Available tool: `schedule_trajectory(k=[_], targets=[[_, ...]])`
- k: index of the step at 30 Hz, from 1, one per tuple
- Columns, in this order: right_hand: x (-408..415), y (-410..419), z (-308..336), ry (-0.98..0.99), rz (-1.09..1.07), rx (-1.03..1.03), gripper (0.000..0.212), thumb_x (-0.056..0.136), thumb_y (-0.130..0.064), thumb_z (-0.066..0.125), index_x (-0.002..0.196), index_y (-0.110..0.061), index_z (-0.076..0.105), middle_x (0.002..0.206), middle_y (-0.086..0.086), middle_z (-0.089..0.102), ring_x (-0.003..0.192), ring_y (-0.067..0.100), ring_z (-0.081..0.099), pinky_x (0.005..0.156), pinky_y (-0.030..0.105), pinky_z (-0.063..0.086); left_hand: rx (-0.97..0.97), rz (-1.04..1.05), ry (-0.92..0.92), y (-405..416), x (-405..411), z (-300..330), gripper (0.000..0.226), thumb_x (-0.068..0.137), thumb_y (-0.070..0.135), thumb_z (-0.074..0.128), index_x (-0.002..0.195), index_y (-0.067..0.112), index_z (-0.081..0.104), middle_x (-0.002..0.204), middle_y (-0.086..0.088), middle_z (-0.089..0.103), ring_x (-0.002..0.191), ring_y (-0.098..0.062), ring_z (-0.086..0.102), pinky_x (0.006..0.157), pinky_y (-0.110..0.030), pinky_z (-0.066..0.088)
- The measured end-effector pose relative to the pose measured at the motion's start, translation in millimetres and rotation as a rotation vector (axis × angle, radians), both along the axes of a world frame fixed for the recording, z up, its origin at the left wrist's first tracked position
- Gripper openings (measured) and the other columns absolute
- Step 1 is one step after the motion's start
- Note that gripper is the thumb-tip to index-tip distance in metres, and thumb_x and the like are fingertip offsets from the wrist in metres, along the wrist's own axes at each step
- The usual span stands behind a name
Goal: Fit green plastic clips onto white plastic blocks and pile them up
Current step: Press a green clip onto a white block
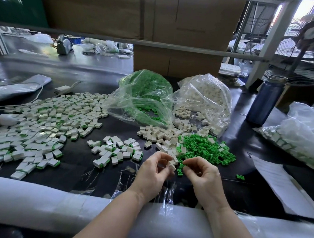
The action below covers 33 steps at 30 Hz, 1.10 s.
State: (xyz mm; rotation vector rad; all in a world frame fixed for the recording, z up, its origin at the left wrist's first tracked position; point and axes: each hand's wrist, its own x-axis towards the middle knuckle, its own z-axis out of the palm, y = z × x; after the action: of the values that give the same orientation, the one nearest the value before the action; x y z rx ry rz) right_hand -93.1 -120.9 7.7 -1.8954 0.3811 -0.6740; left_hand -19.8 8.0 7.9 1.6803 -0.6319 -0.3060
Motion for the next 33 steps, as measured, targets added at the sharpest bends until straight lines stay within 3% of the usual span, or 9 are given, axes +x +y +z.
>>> schedule_trajectory(k=[7,11,15,21,29,33], targets=[[-0.1,0.0,-1.2,-0.015,0.035,0.018,0.024,0.08,0.001,0.068,0.073,-0.022,0.066,0.072,-0.01,0.069,0.066,-0.002,0.059,0.064,0.01,0.045,-0.01,-0.038,0.006,1.1,1.3,-1.5,0.021,0.086,0.005,0.062,0.09,0.024,0.066,0.081,0.003,0.065,0.076,-0.004,0.06,0.08,-0.02,0.053],[0.0,1.3,2.0,-0.039,0.07,0.02,0.023,0.079,0.002,0.068,0.074,-0.021,0.068,0.073,-0.009,0.07,0.067,0.0,0.062,0.065,0.009,0.046,0.031,-0.017,0.0,0.2,3.4,-2.3,0.012,0.084,0.011,0.067,0.091,0.019,0.063,0.088,-0.002,0.067,0.084,-0.011,0.064,0.08,-0.018,0.052],[-0.3,2.8,3.4,-0.041,0.091,0.034,0.022,0.078,0.004,0.069,0.073,-0.017,0.07,0.07,-0.005,0.07,0.065,0.001,0.062,0.064,0.01,0.046,0.018,-0.075,0.016,-0.5,2.4,-1.6,0.015,0.082,0.01,0.068,0.081,0.024,0.066,0.076,0.01,0.065,0.068,0.006,0.058,0.071,-0.009,0.046],[-1.1,2.9,3.6,-0.022,0.088,0.032,0.026,0.076,0.005,0.07,0.068,-0.02,0.069,0.065,-0.007,0.069,0.061,0.0,0.061,0.062,0.01,0.046,-0.014,-0.086,0.082,0.2,2.3,-1.4,0.021,0.083,0.004,0.066,0.08,0.025,0.067,0.077,0.007,0.066,0.071,-0.004,0.063,0.074,-0.02,0.054],[-2.6,5.2,5.5,0.017,0.119,0.019,0.027,0.077,0.002,0.069,0.067,-0.023,0.07,0.068,-0.01,0.07,0.064,-0.002,0.063,0.062,0.007,0.044,-0.088,-0.056,0.136,-0.3,1.3,1.9,0.021,0.08,-0.005,0.066,0.079,0.016,0.067,0.072,0.003,0.067,0.065,-0.004,0.064,0.066,-0.017,0.054],[-1.1,4.9,5.1,0.045,0.121,0.032,0.021,0.078,0.004,0.068,0.073,-0.017,0.069,0.065,-0.004,0.067,0.061,0.002,0.059,0.061,0.013,0.046,-0.071,-0.045,0.129,-0.8,1.7,0.0,0.024,0.081,-0.003,0.066,0.076,0.02,0.07,0.069,0.003,0.068,0.066,-0.007,0.064,0.069,-0.019,0.055]])
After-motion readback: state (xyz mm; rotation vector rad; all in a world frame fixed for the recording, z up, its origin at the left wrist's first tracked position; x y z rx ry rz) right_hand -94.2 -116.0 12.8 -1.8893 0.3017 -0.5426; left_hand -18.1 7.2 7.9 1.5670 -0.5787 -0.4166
